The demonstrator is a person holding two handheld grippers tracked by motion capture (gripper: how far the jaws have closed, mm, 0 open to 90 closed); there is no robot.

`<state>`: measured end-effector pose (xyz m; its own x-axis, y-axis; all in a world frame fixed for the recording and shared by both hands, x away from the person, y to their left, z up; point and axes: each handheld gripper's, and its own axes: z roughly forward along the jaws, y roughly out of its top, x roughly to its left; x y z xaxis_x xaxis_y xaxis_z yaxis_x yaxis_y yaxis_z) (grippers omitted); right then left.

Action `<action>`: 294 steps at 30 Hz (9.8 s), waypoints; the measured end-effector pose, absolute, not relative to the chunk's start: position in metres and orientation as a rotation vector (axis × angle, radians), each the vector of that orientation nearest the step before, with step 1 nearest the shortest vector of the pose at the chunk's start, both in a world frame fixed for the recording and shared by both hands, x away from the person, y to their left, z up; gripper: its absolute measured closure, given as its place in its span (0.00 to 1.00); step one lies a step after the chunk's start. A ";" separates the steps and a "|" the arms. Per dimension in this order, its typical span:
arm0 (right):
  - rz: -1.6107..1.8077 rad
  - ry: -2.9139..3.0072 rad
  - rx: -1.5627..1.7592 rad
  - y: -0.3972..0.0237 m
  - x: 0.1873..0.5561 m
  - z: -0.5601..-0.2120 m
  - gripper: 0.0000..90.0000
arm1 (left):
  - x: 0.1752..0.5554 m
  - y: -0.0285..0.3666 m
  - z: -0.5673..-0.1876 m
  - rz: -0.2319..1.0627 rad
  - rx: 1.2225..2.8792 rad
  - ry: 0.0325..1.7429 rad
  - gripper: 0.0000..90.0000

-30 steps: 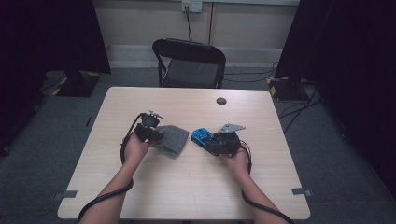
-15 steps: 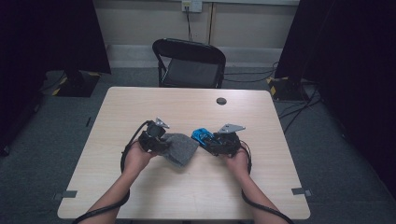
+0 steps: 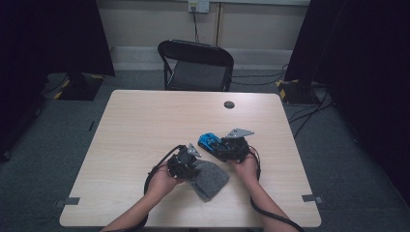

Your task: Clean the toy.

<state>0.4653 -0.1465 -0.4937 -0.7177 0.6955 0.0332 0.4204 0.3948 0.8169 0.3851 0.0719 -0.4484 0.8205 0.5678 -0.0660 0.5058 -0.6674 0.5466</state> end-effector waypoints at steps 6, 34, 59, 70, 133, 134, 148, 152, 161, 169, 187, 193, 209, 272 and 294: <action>1.239 2.336 0.968 -0.147 0.464 -0.494 0.47 | 0.387 0.072 -0.454 0.139 2.437 0.804 0.86; 1.209 2.380 0.955 -0.151 0.440 -0.471 0.29 | 0.400 0.097 -0.444 0.169 2.294 0.784 0.42; 1.202 2.516 0.804 -0.138 0.345 -0.471 0.28 | 0.414 0.118 -0.450 0.181 2.189 0.771 0.17; 1.097 2.550 0.853 -0.123 0.350 -0.492 0.39 | 0.418 0.119 -0.447 0.191 2.172 0.770 0.17; 0.908 2.676 0.985 -0.204 0.393 -0.473 0.85 | 0.505 0.024 -0.478 0.165 2.271 0.667 0.14; 0.897 2.671 0.986 -0.206 0.393 -0.473 0.85 | 0.505 0.024 -0.478 0.165 2.271 0.667 0.15; 0.867 2.627 1.033 -0.218 0.398 -0.471 0.85 | 0.505 0.028 -0.477 0.160 2.273 0.665 0.19; 0.856 2.623 1.045 -0.223 0.400 -0.471 0.85 | 0.506 0.028 -0.476 0.158 2.274 0.668 0.19; 0.799 2.581 1.077 -0.235 0.405 -0.469 0.85 | 0.506 0.027 -0.475 0.156 2.287 0.666 0.19; 0.723 2.538 1.083 -0.241 0.411 -0.469 0.85 | 0.507 0.027 -0.475 0.153 2.292 0.669 0.19; 0.661 2.443 1.166 -0.249 0.419 -0.470 0.84 | 0.507 0.027 -0.475 0.153 2.294 0.669 0.19; 0.633 2.400 1.185 -0.250 0.420 -0.471 0.84 | 0.507 0.027 -0.474 0.150 2.296 0.671 0.19; 0.750 2.358 1.218 -0.265 0.411 -0.458 0.85 | 0.506 0.028 -0.476 0.157 2.282 0.672 0.19; 0.859 2.778 0.843 -0.200 0.392 -0.469 0.84 | 0.506 0.026 -0.475 0.155 2.284 0.687 0.18; 0.772 2.660 0.982 -0.236 0.409 -0.468 0.84 | 0.506 0.025 -0.474 0.152 2.294 0.687 0.18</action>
<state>0.4092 -0.2365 -0.4678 -0.7585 0.6516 -0.0088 0.5457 0.6425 0.5379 0.5065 0.0248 -0.4744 0.8507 0.5182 -0.0880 0.4323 -0.5947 0.6779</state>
